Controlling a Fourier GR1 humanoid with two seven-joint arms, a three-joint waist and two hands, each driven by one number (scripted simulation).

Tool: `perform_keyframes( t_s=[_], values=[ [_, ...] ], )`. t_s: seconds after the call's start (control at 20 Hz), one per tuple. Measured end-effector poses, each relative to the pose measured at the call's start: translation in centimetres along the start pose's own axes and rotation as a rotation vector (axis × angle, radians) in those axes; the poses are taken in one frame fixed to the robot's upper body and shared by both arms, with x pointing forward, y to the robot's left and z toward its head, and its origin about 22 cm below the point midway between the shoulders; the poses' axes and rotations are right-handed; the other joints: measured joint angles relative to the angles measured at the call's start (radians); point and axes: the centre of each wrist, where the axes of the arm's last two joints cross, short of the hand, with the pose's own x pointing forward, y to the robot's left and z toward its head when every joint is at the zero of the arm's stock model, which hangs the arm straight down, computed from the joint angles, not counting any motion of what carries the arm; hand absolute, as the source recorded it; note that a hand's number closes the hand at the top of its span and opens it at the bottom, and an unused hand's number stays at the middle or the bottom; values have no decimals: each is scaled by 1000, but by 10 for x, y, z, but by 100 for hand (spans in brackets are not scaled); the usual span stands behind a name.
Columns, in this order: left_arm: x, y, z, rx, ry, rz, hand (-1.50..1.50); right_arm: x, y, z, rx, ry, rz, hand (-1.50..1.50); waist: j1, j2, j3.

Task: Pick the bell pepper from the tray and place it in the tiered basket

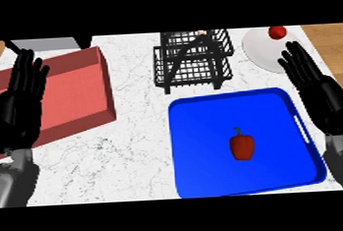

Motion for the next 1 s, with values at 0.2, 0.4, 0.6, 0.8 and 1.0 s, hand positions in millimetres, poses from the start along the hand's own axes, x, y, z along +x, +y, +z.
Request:
perform_keyframes(
  t_s=[0.2, 0.4, 0.6, 0.8, 1.0],
  values=[
    [-25, -12, 10, -98, 47, -4, 0, -16, 18, -3, -162, 70, 33, -150, 28, 10, 16],
    [-49, -27, 25, -227, 129, -18, 0, -49, 33, -2, -399, 208, 124, -150, 43, 26, 18],
    [-74, -42, 42, -311, 179, -7, 0, -75, 84, -10, -566, 208, 96, -150, 58, 24, 25],
    [-89, -45, 43, -339, 208, -3, 0, -80, 117, -20, -612, 152, 215, -150, 53, 17, 26],
    [-97, -41, 48, -337, 198, 1, 0, -75, 112, -25, -571, 201, 389, -150, 41, 4, 24]
  ],
)
